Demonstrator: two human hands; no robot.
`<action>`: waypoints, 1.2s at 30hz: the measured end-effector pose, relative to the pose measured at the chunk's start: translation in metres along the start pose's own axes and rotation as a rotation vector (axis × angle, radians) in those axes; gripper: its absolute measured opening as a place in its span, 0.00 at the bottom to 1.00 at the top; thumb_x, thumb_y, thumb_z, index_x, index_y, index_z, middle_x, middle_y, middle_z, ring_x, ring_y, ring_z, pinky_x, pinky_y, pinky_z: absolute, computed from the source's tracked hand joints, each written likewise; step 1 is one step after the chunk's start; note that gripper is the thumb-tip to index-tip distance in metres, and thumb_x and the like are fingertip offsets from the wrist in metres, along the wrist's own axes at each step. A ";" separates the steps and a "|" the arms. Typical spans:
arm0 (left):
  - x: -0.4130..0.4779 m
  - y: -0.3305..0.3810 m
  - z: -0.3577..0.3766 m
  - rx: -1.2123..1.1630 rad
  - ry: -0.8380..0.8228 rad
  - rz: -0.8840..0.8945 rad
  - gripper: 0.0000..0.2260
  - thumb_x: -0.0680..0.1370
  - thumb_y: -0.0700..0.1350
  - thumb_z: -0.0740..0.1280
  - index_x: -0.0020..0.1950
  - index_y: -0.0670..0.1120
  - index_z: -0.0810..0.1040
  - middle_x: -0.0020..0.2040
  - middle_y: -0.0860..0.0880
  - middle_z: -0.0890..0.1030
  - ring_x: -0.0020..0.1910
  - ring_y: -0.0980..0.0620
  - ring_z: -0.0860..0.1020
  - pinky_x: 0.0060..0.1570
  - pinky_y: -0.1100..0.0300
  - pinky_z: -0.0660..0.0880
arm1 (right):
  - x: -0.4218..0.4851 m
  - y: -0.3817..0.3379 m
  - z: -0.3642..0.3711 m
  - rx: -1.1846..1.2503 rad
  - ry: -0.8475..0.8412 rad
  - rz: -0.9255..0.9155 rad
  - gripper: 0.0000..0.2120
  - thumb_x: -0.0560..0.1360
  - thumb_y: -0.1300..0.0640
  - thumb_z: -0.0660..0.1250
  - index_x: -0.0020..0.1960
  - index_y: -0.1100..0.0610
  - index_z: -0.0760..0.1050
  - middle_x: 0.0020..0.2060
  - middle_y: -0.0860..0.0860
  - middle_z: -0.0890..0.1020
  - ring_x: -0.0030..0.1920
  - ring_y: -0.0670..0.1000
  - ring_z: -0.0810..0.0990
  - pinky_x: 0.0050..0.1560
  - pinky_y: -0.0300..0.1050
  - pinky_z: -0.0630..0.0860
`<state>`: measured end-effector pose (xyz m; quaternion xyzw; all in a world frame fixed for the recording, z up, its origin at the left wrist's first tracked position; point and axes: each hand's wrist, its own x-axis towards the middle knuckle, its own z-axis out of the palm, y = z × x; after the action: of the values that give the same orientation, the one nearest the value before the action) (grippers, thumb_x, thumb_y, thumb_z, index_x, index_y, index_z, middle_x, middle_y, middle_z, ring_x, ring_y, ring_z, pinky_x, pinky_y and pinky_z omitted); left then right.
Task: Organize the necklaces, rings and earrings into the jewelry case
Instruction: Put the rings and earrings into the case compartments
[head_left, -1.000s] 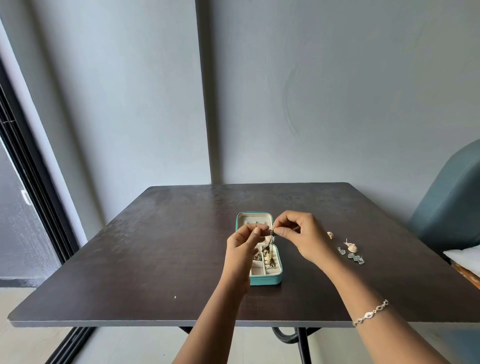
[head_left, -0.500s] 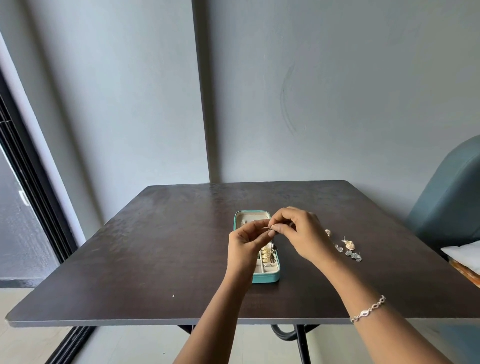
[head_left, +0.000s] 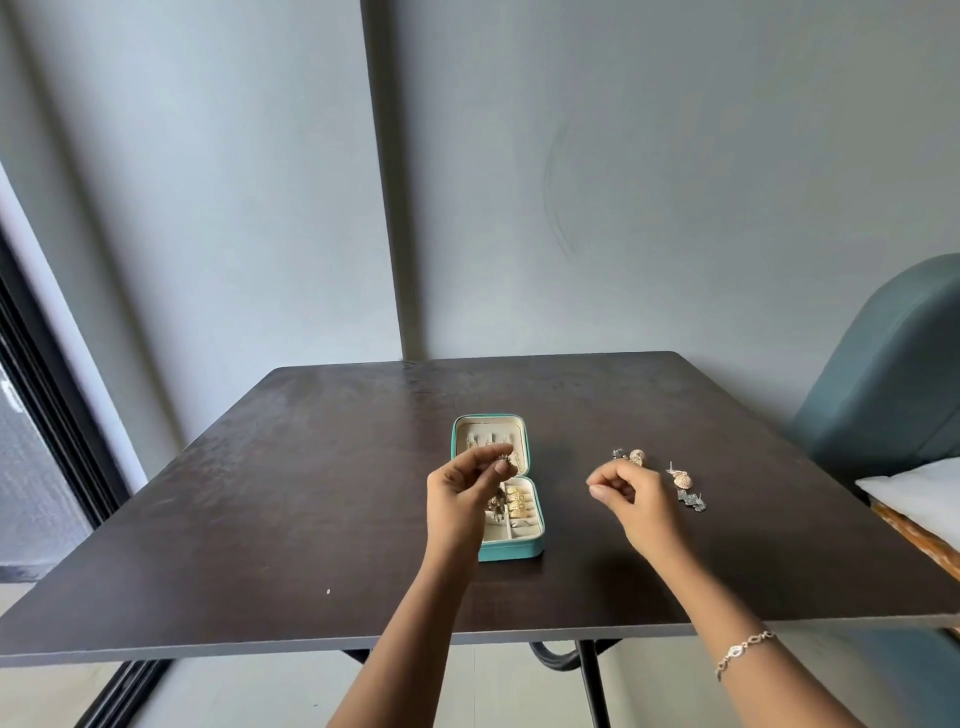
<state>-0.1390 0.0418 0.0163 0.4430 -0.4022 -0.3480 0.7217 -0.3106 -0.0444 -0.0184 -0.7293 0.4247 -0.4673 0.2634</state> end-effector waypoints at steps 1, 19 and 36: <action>0.000 -0.002 -0.001 -0.004 0.010 -0.012 0.07 0.73 0.31 0.66 0.49 0.37 0.80 0.33 0.52 0.83 0.33 0.60 0.80 0.33 0.70 0.74 | 0.000 0.014 -0.001 -0.018 0.033 0.060 0.19 0.69 0.68 0.69 0.32 0.44 0.74 0.31 0.45 0.79 0.33 0.44 0.75 0.40 0.48 0.74; 0.010 -0.023 -0.020 -0.033 0.028 -0.198 0.06 0.75 0.33 0.64 0.46 0.39 0.81 0.34 0.45 0.82 0.34 0.54 0.81 0.40 0.64 0.79 | 0.029 0.083 -0.029 -0.039 0.659 0.433 0.09 0.73 0.70 0.61 0.48 0.64 0.79 0.47 0.63 0.81 0.48 0.63 0.79 0.47 0.48 0.74; 0.012 -0.028 -0.021 0.005 -0.025 -0.259 0.07 0.75 0.34 0.65 0.46 0.41 0.82 0.36 0.44 0.83 0.37 0.51 0.80 0.44 0.59 0.79 | 0.086 0.058 -0.020 -0.599 0.050 0.175 0.09 0.71 0.67 0.65 0.45 0.58 0.82 0.48 0.58 0.80 0.53 0.60 0.75 0.51 0.48 0.72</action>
<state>-0.1189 0.0289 -0.0120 0.4887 -0.3517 -0.4427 0.6644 -0.3331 -0.1473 -0.0154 -0.7234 0.6111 -0.3145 0.0657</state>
